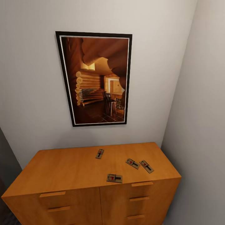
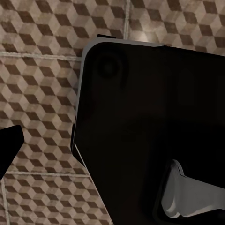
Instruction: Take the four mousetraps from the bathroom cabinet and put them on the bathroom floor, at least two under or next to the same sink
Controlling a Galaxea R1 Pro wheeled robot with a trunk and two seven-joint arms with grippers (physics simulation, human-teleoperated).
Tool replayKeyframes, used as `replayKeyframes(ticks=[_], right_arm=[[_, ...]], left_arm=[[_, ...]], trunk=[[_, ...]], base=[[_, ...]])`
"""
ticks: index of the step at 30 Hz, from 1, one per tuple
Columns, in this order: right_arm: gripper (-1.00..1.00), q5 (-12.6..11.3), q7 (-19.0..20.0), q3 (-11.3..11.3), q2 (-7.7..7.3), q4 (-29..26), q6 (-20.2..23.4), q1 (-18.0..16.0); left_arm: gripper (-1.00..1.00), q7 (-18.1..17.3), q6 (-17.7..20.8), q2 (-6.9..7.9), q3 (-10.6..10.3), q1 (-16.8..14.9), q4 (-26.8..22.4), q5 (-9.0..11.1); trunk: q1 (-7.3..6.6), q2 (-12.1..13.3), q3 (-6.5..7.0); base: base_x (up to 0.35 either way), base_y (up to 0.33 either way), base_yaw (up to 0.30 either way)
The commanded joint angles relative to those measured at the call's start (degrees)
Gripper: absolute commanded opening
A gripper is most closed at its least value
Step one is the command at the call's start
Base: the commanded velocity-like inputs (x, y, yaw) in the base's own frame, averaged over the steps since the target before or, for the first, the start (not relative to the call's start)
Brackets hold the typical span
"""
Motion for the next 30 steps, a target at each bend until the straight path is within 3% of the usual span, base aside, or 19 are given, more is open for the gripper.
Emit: replayKeyframes(ticks=[1, 30], right_arm=[[1.00, -0.03, -0.07, 0.02, 0.00, 0.02, -0.17, 0.00], [1.00, -0.04, 0.16, -0.08, -0.14, -0.02, -0.24, -0.02]], left_arm=[[1.00, -0.01, -0.18, -0.01, 0.02, -0.01, 0.05, 0.38], [1.00, 0.13, -0.42, -0.10, 0.02, -0.01, -0.04, 0.35]], trunk=[[0.02, -0.03, -0.01], [0.02, -0.03, -0.01]], base=[[0.000, 0.000, 0.000], [0.000, 0.000, 0.000]])
